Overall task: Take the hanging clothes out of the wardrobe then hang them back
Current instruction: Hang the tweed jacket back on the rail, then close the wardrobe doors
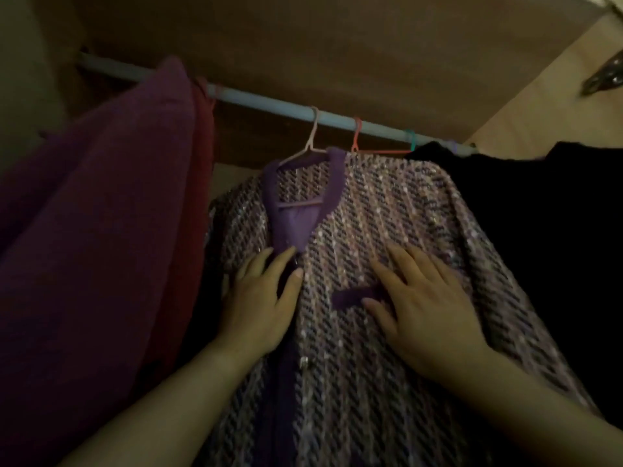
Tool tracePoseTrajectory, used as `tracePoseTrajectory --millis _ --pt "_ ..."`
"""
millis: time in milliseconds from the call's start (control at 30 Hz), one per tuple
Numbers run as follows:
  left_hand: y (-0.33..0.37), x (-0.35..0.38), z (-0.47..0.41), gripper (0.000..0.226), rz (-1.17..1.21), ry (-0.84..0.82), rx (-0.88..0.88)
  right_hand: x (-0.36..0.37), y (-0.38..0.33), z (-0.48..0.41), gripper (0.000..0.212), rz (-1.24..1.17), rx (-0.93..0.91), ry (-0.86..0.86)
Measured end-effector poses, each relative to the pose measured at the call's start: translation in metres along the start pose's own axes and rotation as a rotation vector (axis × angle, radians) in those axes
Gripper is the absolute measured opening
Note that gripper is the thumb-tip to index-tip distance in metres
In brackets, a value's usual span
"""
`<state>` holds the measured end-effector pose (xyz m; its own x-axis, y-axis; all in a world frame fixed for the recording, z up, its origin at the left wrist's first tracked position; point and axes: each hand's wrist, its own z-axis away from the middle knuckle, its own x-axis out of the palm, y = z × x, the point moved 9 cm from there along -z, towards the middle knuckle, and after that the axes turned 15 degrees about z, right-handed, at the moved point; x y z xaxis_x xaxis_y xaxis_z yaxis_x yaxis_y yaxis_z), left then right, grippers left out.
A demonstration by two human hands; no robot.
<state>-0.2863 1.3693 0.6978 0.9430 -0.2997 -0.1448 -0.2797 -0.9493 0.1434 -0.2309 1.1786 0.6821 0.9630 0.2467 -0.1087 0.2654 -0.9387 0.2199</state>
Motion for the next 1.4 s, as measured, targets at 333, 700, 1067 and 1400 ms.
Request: tracePoseTrajectory --millis 333,700,1067,1400 --pt "0.020 0.031 0.147 0.059 -0.134 -0.381 -0.080 0.007 -0.019 0.161 0.073 -0.027 -0.098 -0.271" --pt "0.094 0.006 0.357 0.072 -0.163 -0.727 -0.239 -0.052 -0.016 0.330 0.065 -0.447 -0.167 -0.496" --pt "0.235 -0.103 0.607 0.056 -0.326 -0.858 -0.556 -0.189 -0.003 0.576 0.063 -0.653 -0.320 -0.973" --pt "0.331 -0.285 0.765 0.046 -0.557 -0.720 -1.061 -0.334 -0.039 0.674 0.067 -0.879 -0.477 -1.099"
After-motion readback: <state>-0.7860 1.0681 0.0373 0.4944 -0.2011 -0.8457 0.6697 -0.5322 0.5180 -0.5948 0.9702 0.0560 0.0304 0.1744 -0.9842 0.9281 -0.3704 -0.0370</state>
